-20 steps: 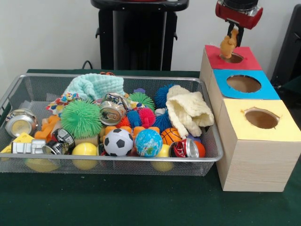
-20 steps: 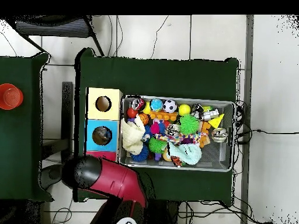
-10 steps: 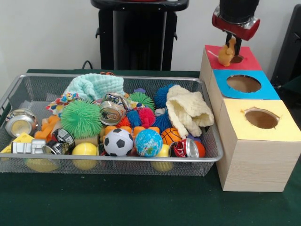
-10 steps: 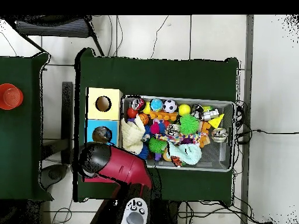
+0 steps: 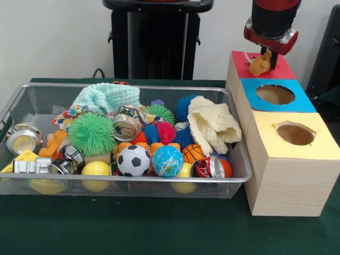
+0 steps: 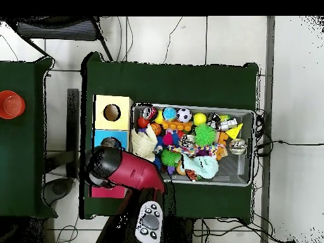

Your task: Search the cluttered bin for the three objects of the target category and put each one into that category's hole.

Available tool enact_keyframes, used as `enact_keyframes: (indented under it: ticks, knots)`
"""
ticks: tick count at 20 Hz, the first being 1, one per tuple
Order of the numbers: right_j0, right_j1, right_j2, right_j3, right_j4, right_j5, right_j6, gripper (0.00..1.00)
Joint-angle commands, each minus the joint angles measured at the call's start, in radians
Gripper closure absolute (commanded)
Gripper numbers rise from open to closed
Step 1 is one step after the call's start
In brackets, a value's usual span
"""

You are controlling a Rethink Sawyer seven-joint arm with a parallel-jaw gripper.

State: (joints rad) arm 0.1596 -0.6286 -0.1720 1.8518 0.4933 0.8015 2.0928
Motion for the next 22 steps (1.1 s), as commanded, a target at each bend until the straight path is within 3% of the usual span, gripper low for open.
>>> enact_keyframes:
  ticks: [1, 4, 9, 22]
  knots:
    - [-0.03, 0.086, 0.127, -0.088, -0.021, 0.082, 0.108, 1.0]
    - [-0.017, 0.077, 0.119, -0.121, -0.039, 0.174, 0.14, 1.0]
    - [-0.025, 0.047, 0.098, -0.095, -0.051, 0.218, 0.125, 1.0]
    - [-0.008, 0.008, 0.062, -0.063, -0.099, 0.193, 0.11, 1.0]
